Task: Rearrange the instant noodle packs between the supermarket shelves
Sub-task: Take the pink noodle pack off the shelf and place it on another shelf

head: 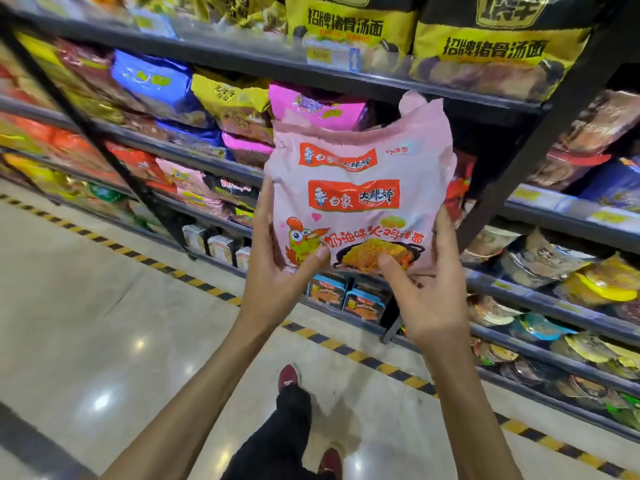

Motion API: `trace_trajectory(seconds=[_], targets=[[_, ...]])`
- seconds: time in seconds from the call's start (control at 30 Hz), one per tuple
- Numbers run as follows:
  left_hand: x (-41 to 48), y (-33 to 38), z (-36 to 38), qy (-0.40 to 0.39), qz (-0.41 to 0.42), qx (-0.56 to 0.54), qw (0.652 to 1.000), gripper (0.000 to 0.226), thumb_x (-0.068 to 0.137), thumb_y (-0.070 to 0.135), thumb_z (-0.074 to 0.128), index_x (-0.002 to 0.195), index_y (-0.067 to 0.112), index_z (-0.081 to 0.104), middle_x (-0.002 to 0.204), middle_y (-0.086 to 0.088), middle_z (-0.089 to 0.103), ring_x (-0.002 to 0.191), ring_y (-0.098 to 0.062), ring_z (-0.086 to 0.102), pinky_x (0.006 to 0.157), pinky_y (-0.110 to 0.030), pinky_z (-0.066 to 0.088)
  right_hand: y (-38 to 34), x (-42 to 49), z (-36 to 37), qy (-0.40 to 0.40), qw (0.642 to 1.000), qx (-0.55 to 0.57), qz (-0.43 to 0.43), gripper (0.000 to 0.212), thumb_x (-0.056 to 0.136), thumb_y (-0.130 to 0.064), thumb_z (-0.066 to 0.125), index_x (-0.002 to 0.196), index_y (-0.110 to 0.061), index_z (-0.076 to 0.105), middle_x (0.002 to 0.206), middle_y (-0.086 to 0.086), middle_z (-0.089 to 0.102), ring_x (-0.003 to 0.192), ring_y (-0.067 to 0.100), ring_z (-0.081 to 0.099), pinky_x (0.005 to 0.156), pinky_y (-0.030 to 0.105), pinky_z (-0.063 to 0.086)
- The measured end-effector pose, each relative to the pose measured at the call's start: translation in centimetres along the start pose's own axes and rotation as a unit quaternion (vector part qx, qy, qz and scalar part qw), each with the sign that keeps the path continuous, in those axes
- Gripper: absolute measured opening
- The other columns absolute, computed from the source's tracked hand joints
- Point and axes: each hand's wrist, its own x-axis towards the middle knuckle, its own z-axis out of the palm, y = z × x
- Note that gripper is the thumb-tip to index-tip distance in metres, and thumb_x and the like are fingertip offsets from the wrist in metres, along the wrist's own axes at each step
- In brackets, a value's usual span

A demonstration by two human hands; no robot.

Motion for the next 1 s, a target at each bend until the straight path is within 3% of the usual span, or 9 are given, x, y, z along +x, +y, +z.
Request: trace_trajectory(seconds=[0.07,0.1,0.27,0.37,0.5,0.67,0.77,0.87,1.0], targets=[[-0.7,0.7,-2.2,0.03,0.014,0.005,0.999,0.096,0.089,0.001,0.073,0.151,0.049,0.018,0.164,-0.007,0.029,0.141,-0.023,0.05,0.095,-0.031,0.059,-1.3,-0.5,1.7,-0.019,1.0,-0.009,-0.011,0.08,0.088,-0.041,0.069,0.148,-0.061,0.02,0.157,-0.022,0.034,0.142,0.018,0.042,0.108,0.054,0.044],[-1.0,1.1,-3.3,0.042,0.016,0.011,0.999,0.096,0.088,0.001,0.073,0.151,0.048,0.018,0.164,-0.009,0.028,0.141,-0.025,0.049,0.096,-0.034,0.059,-1.9,-0.8,2.7,-0.034,0.999,-0.008,-0.018,0.079,0.089,-0.041,0.068,0.149,-0.059,0.019,0.157,-0.022,0.033,0.142,0.019,0.042,0.107,0.053,0.044],[-2.8,2.1,-10.7,0.098,0.008,0.017,0.995,0.097,0.088,0.0,0.073,0.158,0.033,0.016,0.162,-0.005,0.036,0.136,-0.027,0.055,0.096,-0.044,0.059,-4.5,-2.2,8.5,-0.114,0.992,0.042,-0.036,0.076,0.095,-0.024,0.065,0.157,-0.039,0.023,0.157,-0.023,0.034,0.144,0.009,0.037,0.111,0.049,0.042],[-4.5,2.5,-16.2,0.142,-0.007,0.01,0.99,0.098,0.087,-0.002,0.073,0.16,0.033,0.017,0.16,-0.007,0.04,0.134,-0.026,0.058,0.095,-0.051,0.058,-5.9,-3.1,13.3,-0.17,0.981,0.079,-0.048,0.07,0.096,-0.013,0.064,0.156,-0.028,0.03,0.153,-0.015,0.043,0.139,0.01,0.045,0.109,0.048,0.044],[-7.3,3.0,-24.4,0.208,-0.024,0.037,0.977,0.098,0.085,0.003,0.078,0.156,0.042,0.023,0.161,-0.006,0.039,0.136,-0.024,0.057,0.096,-0.047,0.058,-7.9,-5.1,21.5,-0.222,0.971,0.067,-0.056,0.066,0.094,-0.012,0.065,0.153,-0.027,0.038,0.145,-0.012,0.054,0.13,0.01,0.055,0.103,0.046,0.049],[-10.5,3.8,-36.0,0.289,-0.026,0.075,0.954,0.094,0.084,0.012,0.076,0.158,0.034,0.022,0.159,0.02,0.036,0.137,-0.015,0.055,0.095,-0.041,0.059,-11.0,-8.5,33.3,-0.288,0.954,0.048,-0.072,0.056,0.092,-0.01,0.066,0.143,-0.027,0.05,0.125,-0.008,0.067,0.102,0.016,0.067,0.085,0.039,0.055],[-11.6,3.8,-43.1,0.321,-0.019,0.091,0.942,0.094,0.085,0.011,0.076,0.159,0.03,0.021,0.159,0.018,0.038,0.134,-0.011,0.057,0.092,-0.034,0.06,-12.8,-10.5,40.6,-0.326,0.94,0.048,-0.093,0.052,0.092,-0.006,0.066,0.139,-0.024,0.053,0.116,-0.011,0.07,0.091,0.005,0.066,0.079,0.026,0.053],[-12.4,3.8,-49.5,0.341,-0.033,0.107,0.933,0.093,0.085,0.014,0.077,0.156,0.04,0.022,0.161,0.003,0.038,0.136,-0.019,0.056,0.091,-0.037,0.061,-14.1,-11.8,47.2,-0.343,0.932,0.058,-0.102,0.05,0.092,-0.008,0.067,0.139,-0.018,0.054,0.115,-0.013,0.069,0.097,0.002,0.066,0.079,0.019,0.052],[-12.7,3.8,-56.4,0.347,-0.029,0.123,0.929,0.091,0.087,0.01,0.077,0.153,0.041,0.023,0.164,0.003,0.032,0.141,-0.02,0.05,0.092,-0.04,0.061,-15.5,-12.8,54.4,-0.374,0.918,0.062,-0.114,0.048,0.094,-0.005,0.064,0.139,-0.016,0.054,0.122,-0.008,0.067,0.107,0.006,0.065,0.084,0.024,0.053]])
